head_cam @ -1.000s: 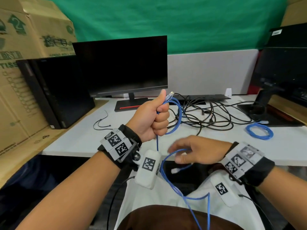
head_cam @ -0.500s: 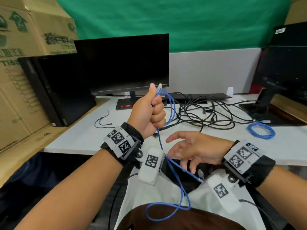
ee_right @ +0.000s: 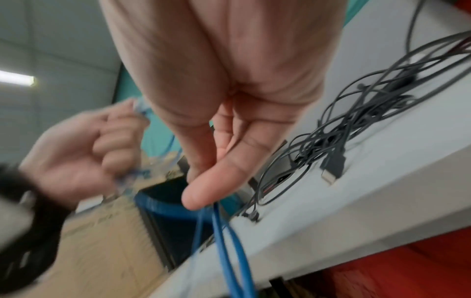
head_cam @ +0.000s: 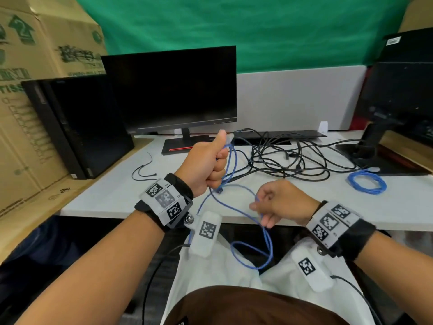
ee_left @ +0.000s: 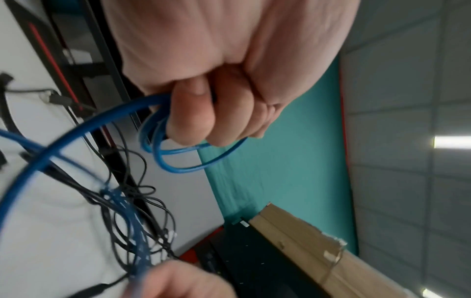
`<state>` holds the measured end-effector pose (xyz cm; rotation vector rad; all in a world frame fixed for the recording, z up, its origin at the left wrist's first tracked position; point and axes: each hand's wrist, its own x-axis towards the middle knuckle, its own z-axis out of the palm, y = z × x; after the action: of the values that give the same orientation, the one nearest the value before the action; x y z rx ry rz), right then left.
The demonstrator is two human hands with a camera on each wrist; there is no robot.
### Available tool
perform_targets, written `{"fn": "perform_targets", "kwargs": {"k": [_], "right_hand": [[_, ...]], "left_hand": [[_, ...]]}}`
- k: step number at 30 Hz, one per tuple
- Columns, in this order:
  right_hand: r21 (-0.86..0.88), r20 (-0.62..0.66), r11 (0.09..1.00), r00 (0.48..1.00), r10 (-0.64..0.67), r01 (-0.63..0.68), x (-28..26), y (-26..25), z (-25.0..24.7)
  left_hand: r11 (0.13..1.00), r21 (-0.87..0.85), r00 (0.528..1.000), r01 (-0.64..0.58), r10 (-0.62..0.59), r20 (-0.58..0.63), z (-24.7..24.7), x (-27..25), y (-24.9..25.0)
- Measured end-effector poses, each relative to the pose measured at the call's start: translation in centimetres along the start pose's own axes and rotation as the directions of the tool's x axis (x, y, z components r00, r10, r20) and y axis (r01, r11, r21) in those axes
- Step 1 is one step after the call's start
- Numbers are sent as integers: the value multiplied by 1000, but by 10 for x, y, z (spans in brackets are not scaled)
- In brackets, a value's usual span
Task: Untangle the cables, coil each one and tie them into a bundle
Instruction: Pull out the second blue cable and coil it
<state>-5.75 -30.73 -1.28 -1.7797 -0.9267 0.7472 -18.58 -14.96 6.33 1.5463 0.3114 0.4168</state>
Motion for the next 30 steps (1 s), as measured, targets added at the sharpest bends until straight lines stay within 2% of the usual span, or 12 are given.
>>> {"fn": "perform_targets", "kwargs": {"k": [5,8,10,11,13,16,18,20,22,24,27,30], "right_hand": [[357,-100,933,995,-23,57,-1,-20,-30],[410,-39,890,979,-200,198,-6,-32,-48],[122,184,947,931,-315,296,-15,-35,-53],[-81,351,935,888,-297,345,-20,-36,-50],[-388,590,827,799,-117,408,-25,-28,-36],[-633,633,660,762,139,405,-25,-14,-10],[-677,621,636,751,224,371,-24,-12,-7],[-579,601,765,782,167,281,-21,-12,-10],[-475,432,848,902,-8,235,-13,-8,-11],[-430,247,885,966,-72,176,-3,3,-9],[-402,252,911,968,17,89,3,22,2],[-204,268,972,962,-56,113,4,29,15]], "left_hand": [[943,316,994,104,-90,-60,-5,6,-26],[941,314,984,124,-77,-158,-11,11,-35],[977,177,968,116,-71,-242,-18,15,-35],[991,93,958,101,-71,-276,-22,16,-34],[998,-41,946,56,-66,-319,-28,19,-30],[994,-112,941,-7,-32,-337,-30,19,-25],[987,-157,950,-43,-8,-313,-29,17,-21],[976,-209,963,-65,7,-268,-27,14,-17],[965,-250,973,-85,27,-228,-23,11,-11],[947,-298,981,-120,66,-185,-16,8,-4],[918,-357,983,-173,138,-120,-6,3,9],[913,-365,983,-184,176,-55,5,-2,16]]}}
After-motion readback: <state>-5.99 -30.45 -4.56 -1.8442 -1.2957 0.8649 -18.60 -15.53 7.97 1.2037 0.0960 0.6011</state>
